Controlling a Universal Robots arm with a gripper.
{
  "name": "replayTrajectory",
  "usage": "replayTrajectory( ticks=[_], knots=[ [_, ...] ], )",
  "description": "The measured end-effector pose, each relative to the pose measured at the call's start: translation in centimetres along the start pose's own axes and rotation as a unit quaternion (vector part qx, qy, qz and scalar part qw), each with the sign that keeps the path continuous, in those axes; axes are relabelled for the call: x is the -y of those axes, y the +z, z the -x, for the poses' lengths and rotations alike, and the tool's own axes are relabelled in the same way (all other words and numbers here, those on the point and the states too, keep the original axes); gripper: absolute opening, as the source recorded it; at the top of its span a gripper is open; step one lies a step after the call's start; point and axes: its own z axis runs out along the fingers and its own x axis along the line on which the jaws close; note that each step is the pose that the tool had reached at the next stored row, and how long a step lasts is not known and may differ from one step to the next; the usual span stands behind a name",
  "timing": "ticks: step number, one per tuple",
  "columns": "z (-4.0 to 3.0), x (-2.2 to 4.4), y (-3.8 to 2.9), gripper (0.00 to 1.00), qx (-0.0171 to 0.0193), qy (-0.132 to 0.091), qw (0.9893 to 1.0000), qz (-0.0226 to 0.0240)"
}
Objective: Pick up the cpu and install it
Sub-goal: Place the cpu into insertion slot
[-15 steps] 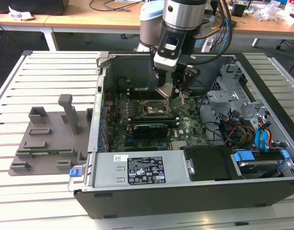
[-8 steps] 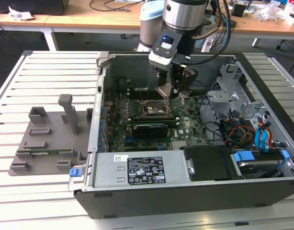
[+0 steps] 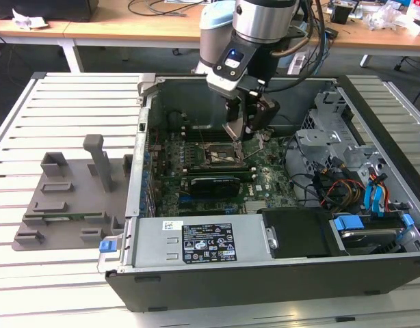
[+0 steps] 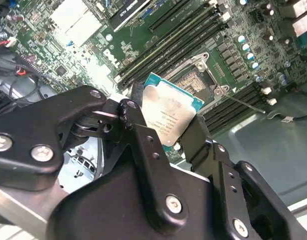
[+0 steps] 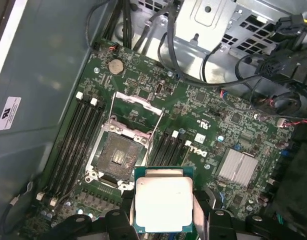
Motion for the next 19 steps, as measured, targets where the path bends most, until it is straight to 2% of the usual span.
replayTrajectory(
  ticks=[4, 6, 10, 13, 15, 17, 18, 19],
  knots=[
    [0.00, 0.00, 0.00, 0.55, -0.0008, 0.028, 0.9996, -0.0005],
    [0.00, 0.00, 0.00, 0.55, -0.0015, 0.053, 0.9986, -0.0010],
    [0.00, 0.00, 0.00, 0.55, -0.0019, 0.074, 0.9972, -0.0015],
    [0.00, 0.00, 0.00, 0.55, -0.0024, 0.098, 0.9952, -0.0020],
    [0.00, 0.00, 0.01, 0.55, -0.0028, 0.118, 0.9931, -0.0024],
    [0.00, 0.00, 0.01, 0.55, -0.0030, 0.126, 0.9920, -0.0026],
    [0.00, 0.00, 0.01, 0.55, -0.0031, 0.133, 0.9911, -0.0028],
    [0.00, 0.00, 0.01, 0.55, -0.0034, 0.143, 0.9897, -0.0030]
  ],
)
